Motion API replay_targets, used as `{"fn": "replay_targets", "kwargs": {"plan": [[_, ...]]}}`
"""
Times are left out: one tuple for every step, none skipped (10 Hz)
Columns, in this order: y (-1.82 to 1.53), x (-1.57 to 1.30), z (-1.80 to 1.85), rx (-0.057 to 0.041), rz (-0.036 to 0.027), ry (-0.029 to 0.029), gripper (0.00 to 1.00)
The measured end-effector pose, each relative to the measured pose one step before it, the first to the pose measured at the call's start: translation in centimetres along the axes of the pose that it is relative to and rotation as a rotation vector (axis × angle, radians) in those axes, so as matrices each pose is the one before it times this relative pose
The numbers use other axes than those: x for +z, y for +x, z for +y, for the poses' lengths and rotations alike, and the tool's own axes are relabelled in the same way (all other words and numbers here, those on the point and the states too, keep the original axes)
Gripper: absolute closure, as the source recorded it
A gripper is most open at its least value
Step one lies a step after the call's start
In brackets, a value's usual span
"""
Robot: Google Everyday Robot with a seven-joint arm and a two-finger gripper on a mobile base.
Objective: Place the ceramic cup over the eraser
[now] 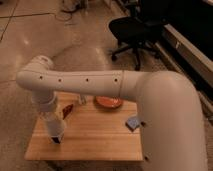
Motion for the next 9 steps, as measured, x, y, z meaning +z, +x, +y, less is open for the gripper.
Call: {"fn": "replay_targets", "kwargs": {"plan": [[-0.677,0.631,-0.196,0.00037,-0.01155,-0.00197,1.0],[-0.538,0.576,-0.145,0.00042,-0.00914,-0.00283,1.0],[-0.439,0.661,-0.11,-0.0011,-0.00459,-0.00646,0.96],[-0.15,0.605,-0.078,-0.00124,0.00466,-0.00805,0.88],[0.105,0.613,-0.064,0.00162,0.01235,-0.00679,0.78],[0.206,0.579,-0.289,0.00116,0.02034,-0.00122,0.65],[0.255,0.43,-0.29,0.0014,0.02104,-0.00149,0.56],[0.192,0.415,-0.208,0.00008,0.01633,-0.00355,0.48],[0.208,0.596,-0.248,-0.00282,0.01857,-0.0056,0.37]]}}
